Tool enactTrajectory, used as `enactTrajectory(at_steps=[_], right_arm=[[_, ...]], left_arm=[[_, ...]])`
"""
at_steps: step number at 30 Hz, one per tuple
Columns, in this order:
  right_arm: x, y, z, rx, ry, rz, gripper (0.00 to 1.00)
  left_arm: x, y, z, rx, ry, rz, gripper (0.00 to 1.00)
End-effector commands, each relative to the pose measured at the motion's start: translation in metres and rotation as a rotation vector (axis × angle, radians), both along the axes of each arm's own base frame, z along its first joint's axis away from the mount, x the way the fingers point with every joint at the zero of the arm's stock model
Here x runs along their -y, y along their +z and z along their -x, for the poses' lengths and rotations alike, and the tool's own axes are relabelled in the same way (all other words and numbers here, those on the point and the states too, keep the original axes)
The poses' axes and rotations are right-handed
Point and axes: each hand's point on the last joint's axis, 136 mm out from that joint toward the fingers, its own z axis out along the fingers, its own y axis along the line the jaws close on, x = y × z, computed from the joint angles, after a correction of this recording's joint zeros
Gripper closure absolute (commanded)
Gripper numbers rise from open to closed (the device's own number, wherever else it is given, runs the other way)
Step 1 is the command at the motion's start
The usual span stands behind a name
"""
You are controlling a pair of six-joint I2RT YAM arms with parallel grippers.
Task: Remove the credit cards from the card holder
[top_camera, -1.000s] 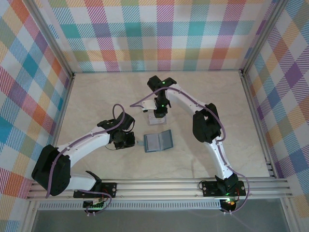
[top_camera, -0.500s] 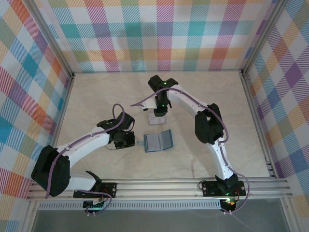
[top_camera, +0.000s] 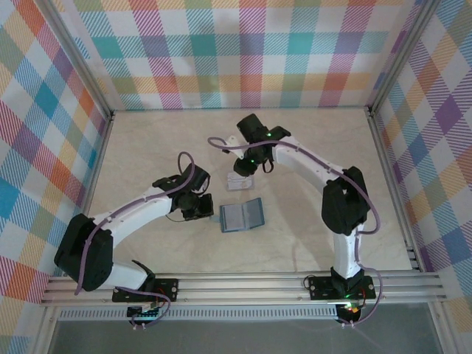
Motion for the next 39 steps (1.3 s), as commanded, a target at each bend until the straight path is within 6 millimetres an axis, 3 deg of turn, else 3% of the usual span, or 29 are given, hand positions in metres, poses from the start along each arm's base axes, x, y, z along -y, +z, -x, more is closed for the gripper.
enactTrajectory(at_steps=[1,6,14,29,39], right_arm=[[-0.007,0.02,0.007,-0.121,-0.294,-0.193,0.71],[-0.005,0.009,0.037,-0.337,-0.468,-0.271,0.74],[-0.002,0.006,0.069,-0.535,-0.633,-0.369,0.78],[-0.009,-0.033,0.105,-0.743,-0.718,-0.393,0.81],[-0.02,-0.051,0.118,-0.8,-0.717,-0.348,0.81]], left_arm=[[0.011,0.006,-0.011,0.013,-0.027,0.043,0.89],[0.02,0.003,-0.015,-0.004,-0.043,0.065,0.89],[0.031,-0.004,-0.018,-0.032,-0.069,0.089,0.9],[0.041,-0.031,-0.015,-0.095,-0.1,0.075,0.93],[0.032,-0.054,-0.007,-0.14,-0.088,0.02,0.93]])
